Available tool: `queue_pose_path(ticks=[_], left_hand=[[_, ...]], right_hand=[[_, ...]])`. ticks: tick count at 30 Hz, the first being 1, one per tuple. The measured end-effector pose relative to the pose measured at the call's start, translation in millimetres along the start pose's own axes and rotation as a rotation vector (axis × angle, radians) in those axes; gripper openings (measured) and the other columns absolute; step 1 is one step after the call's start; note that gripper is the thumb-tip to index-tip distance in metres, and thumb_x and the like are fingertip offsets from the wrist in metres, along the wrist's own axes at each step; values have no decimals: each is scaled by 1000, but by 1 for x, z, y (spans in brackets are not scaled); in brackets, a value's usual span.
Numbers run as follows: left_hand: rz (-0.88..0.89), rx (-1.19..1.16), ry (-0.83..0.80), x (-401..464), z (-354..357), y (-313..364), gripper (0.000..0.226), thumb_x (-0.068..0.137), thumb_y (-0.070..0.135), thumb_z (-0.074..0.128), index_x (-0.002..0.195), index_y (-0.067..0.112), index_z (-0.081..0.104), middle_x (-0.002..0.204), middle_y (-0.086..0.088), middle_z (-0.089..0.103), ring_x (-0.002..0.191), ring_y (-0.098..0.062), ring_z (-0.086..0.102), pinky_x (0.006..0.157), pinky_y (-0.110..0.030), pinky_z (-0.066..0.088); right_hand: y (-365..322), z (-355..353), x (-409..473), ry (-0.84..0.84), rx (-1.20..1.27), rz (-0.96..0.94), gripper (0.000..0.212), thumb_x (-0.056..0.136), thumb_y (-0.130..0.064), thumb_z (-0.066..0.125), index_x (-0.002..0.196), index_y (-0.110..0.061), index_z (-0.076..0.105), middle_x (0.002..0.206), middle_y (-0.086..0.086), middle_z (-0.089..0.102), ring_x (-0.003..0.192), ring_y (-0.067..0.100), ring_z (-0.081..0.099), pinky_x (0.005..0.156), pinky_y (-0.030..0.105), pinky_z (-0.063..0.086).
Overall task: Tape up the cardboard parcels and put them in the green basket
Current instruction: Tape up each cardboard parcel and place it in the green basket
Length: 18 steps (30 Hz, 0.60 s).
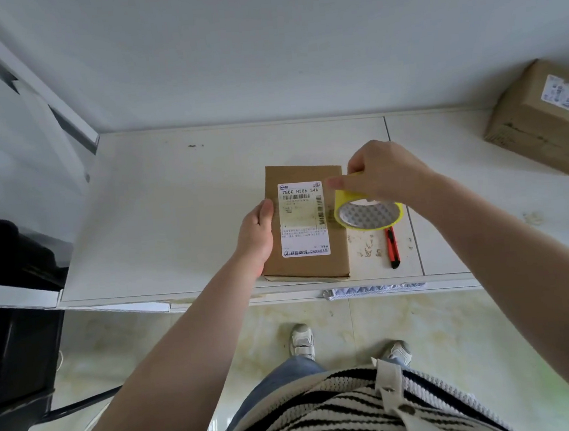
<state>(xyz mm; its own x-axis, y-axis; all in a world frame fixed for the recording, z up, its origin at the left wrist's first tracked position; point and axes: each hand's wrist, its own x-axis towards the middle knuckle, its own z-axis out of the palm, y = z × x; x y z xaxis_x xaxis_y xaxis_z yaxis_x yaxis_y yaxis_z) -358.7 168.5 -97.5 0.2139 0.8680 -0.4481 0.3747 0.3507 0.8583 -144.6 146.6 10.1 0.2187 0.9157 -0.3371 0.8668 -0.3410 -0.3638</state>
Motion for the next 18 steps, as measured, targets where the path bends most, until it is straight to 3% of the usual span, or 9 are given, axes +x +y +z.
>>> queue_pose_path(ticks=[3,8,10,12,14,16,18], left_hand=[[67,53,48,2,3,-1,40,107,33,31,118,15,65,106,8,68,94,-7,61,68,-6,39],[127,98,74,5,4,-4,32,107,31,32,111,20,62,92,18,66,81,5,59,64,-8,43],[115,101,72,4,3,-4,27,106,33,34,113,27,59,97,23,64,84,6,59,66,-6,43],[107,124,64,5,3,-4,37,106,36,34,137,23,50,123,18,59,110,-4,58,86,-5,42],[68,203,30,4,2,-2,54,105,40,32,154,17,25,153,3,39,140,-17,38,113,-26,32],[92,441,51,7,1,3,60,106,38,30,157,17,8,163,-5,16,150,-24,15,122,-39,18],[233,743,144,9,4,13,61,106,27,32,157,12,0,164,-12,-1,151,-28,-1,123,-43,5]], right_hand=[[11,0,-4,-23,-14,39,59,69,-72,66,57,-14,60,52,-1,59,59,18,59,52,26,38],[30,18,3,-39,9,107,59,66,-69,73,53,-16,52,51,-2,54,57,16,52,50,26,31],[39,27,6,-68,12,125,57,67,-68,73,54,-16,54,55,-1,56,60,18,54,51,26,33],[46,38,10,-118,44,153,54,69,-67,72,58,-16,58,59,1,59,62,19,57,52,26,37],[51,44,13,-153,106,164,53,69,-66,72,62,-14,63,63,3,63,61,18,59,52,26,40],[53,45,16,-164,119,149,51,70,-66,71,63,-15,65,66,3,65,64,18,60,51,26,41],[54,44,17,-168,107,136,50,71,-66,71,62,-17,66,67,3,65,66,18,61,50,27,42]])
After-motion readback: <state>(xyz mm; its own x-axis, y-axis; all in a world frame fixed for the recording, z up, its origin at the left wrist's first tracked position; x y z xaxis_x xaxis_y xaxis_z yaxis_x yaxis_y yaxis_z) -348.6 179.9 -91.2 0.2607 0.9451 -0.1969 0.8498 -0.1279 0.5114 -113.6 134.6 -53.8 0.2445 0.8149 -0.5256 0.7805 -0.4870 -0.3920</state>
